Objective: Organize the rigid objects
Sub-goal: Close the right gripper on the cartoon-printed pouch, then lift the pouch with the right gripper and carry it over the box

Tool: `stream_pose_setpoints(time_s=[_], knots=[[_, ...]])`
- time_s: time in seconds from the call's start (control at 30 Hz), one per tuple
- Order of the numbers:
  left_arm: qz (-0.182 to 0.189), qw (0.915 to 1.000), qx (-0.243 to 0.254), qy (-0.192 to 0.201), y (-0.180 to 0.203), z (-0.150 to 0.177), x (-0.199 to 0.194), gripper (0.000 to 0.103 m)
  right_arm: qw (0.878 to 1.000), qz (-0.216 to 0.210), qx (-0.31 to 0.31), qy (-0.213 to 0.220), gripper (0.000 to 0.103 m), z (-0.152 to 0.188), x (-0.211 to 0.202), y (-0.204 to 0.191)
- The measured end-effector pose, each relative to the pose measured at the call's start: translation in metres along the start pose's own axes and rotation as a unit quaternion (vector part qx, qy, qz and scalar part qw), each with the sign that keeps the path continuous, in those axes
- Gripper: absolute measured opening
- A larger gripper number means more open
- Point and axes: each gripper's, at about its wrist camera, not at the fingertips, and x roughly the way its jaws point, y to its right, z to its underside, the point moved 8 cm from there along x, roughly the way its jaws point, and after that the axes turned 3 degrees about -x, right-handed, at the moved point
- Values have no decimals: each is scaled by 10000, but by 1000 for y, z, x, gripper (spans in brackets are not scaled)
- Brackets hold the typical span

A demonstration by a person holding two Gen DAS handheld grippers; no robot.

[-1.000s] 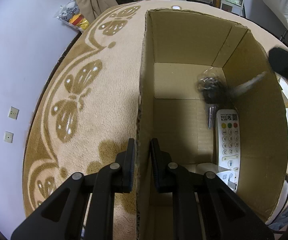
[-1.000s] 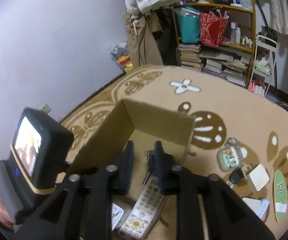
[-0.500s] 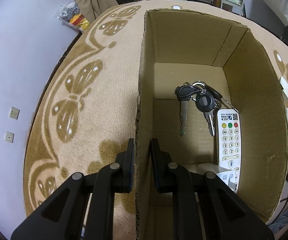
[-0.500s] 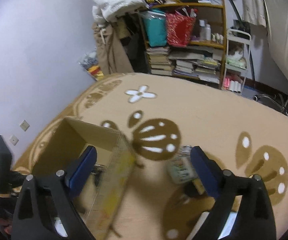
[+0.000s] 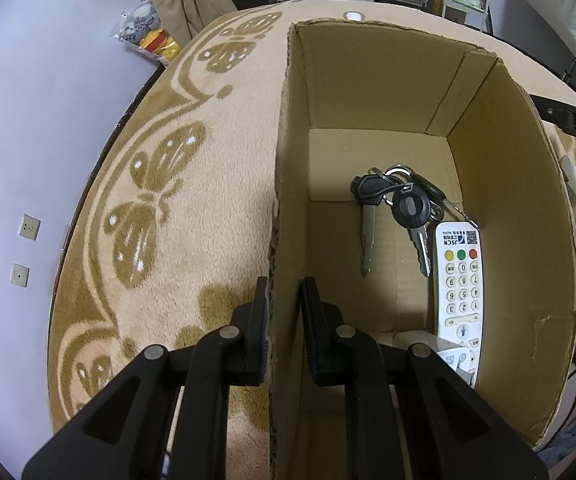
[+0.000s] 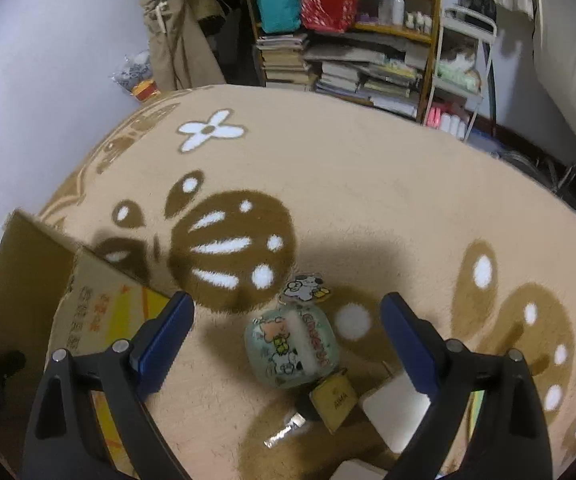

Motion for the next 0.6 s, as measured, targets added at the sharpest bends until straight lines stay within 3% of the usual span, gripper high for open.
stream_pose_setpoints(time_s=[0.23,0.37,0.4,0.5,0.6], knots=[[129,9999,-104,-27,-4,-3,1,15,9986,-37,514,-128,98,7,25,19],[254,9993,-250,-59,-6,-4,4,15,9972,-190,666,-291,83,17,37,19],[294,9991,-295,-75,-7,-4,5,15,9971,-205,614,-391,75,21,41,17],[372,9986,-358,-97,-8,-4,5,15,9989,-14,251,-390,65,27,42,9],[341,9989,-322,-87,-8,-5,6,15,9990,160,58,-425,64,27,40,6]])
